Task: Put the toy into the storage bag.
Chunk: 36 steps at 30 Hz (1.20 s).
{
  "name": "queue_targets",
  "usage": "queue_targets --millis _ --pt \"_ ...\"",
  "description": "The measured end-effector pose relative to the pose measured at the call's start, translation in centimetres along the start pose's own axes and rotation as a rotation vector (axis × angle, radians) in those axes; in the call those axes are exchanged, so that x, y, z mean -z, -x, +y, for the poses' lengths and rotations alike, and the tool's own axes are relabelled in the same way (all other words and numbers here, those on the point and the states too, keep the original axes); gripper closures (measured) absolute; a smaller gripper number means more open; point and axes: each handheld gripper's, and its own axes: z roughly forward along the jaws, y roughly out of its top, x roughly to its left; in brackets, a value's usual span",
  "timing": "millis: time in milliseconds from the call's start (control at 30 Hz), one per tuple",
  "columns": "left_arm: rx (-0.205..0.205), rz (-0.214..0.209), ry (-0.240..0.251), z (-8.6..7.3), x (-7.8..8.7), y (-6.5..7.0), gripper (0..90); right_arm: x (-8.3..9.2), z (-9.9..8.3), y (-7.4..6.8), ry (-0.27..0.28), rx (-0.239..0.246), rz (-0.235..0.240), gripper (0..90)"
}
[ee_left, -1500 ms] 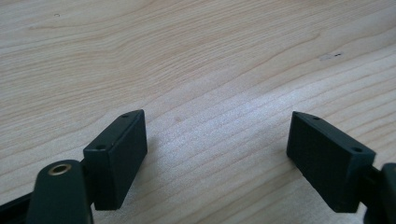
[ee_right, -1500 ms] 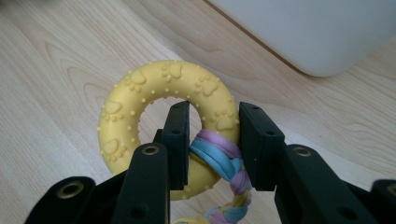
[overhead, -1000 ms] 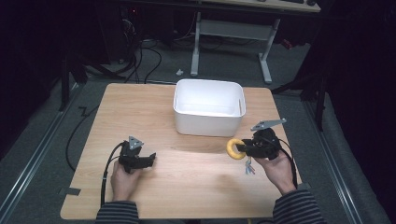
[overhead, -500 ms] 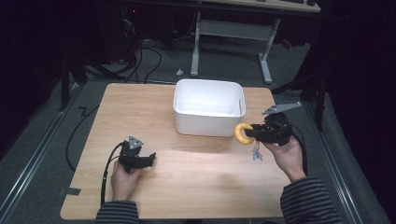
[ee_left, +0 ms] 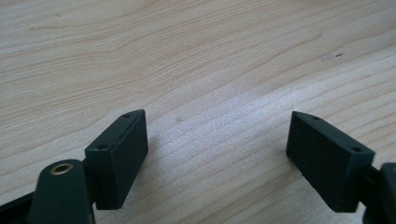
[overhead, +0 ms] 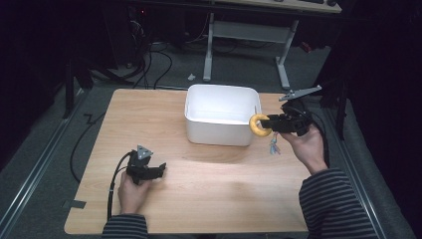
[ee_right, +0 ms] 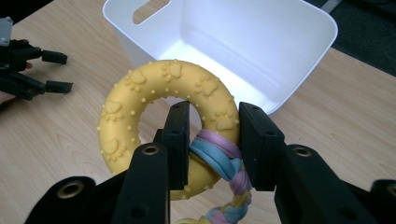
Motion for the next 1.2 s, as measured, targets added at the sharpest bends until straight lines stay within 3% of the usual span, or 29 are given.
queue_targets --millis 333,533,767,1200 --pt "0.000 0.000 -0.001 0.0 0.0 0.0 21.1 -0.7 2.1 0.6 -0.022 0.021 -0.027 66.3" --pt "0.000 0.000 0.000 0.0 0.0 0.0 21.0 -1.2 3.4 1.4 -0.012 0.000 -0.022 66.3" --pt "0.002 0.000 0.002 0.0 0.0 0.0 21.1 -1.9 4.5 1.7 -0.030 -0.009 -0.023 66.3" --pt "0.000 0.003 0.000 0.0 0.0 0.0 21.1 -3.5 7.0 2.0 -0.014 -0.034 -0.007 66.3"
